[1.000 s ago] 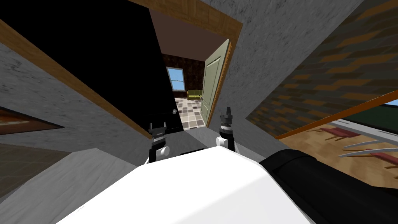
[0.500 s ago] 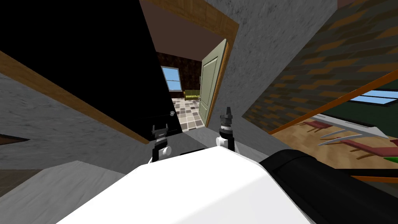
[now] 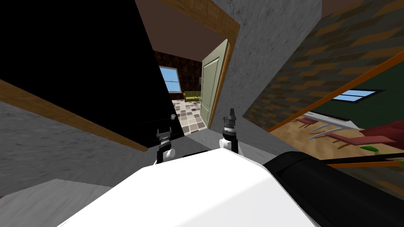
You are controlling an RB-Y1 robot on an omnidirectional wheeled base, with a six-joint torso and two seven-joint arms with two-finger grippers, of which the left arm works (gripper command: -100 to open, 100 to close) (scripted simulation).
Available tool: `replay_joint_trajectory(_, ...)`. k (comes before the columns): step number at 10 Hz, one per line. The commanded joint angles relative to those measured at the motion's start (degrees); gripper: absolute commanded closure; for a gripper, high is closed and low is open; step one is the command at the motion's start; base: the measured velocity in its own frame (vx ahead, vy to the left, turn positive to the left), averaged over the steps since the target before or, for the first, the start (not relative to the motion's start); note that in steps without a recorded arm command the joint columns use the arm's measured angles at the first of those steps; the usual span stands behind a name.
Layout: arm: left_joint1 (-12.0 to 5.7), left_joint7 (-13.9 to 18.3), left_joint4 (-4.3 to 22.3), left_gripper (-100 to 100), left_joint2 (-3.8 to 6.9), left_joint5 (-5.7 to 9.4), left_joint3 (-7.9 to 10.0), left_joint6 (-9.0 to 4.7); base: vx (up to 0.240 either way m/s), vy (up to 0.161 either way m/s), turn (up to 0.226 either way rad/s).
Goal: Push the door open
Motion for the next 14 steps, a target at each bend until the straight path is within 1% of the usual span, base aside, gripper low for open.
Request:
replay_joint_trajectory(1,-0.8,1.38,2.09,-100,-0.34,1.13,-0.23,-0.22,0.074,0.076,-0.125)
replay_joint_trajectory(8,-3.61,7.1,10.75,-100,-1.38,5.53,-1.23,-1.62,0.06,0.08,-0.12)
replay_joint_trajectory(12,-4.97,9.86,14.93,-100,-2.08,7.66,-1.71,-2.3,0.053,0.077,-0.093)
replay_joint_trajectory(13,-5.59,11.13,16.85,-100,-2.43,8.63,-1.93,-2.61,0.088,0.099,-0.14)
replay_joint_trajectory(14,-5.86,11.68,17.68,-100,-2.61,9.06,-2.03,-2.74,0.067,0.108,-0.133)
